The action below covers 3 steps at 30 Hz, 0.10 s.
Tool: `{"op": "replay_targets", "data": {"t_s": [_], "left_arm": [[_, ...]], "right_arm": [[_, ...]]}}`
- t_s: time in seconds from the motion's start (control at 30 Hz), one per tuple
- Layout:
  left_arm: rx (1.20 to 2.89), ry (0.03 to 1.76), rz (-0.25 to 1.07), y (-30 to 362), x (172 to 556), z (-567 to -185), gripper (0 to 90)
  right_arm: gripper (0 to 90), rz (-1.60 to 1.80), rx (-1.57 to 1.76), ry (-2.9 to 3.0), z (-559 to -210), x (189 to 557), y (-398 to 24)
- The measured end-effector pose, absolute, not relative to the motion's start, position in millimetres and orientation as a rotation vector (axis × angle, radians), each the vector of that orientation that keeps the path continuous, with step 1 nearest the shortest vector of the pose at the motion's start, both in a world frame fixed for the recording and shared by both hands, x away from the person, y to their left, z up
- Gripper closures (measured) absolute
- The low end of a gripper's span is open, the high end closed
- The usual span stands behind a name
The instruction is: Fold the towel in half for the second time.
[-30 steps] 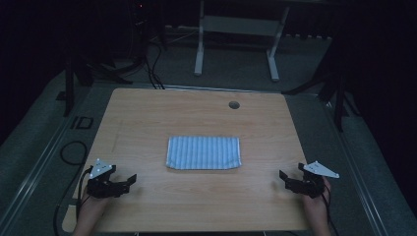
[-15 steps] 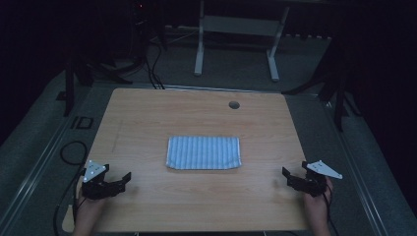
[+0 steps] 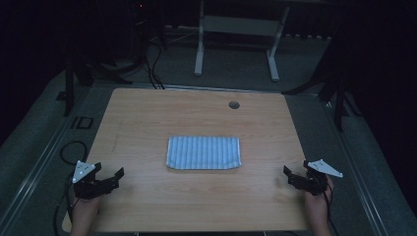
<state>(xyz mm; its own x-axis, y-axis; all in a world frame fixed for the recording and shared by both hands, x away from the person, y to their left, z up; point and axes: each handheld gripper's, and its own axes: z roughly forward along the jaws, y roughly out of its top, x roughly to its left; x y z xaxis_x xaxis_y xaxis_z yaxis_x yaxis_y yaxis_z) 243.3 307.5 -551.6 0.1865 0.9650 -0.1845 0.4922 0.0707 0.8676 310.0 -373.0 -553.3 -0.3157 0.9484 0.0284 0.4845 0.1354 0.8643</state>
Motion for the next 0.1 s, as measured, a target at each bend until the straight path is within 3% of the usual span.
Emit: {"op": "replay_targets", "data": {"t_s": [0.1], "left_arm": [[1.524,1.45,0.662,311.2,242.3,-551.0,8.3]], "right_arm": [[10.6,1.102,1.375,1.872,-553.6,309.9,-373.1]]}}
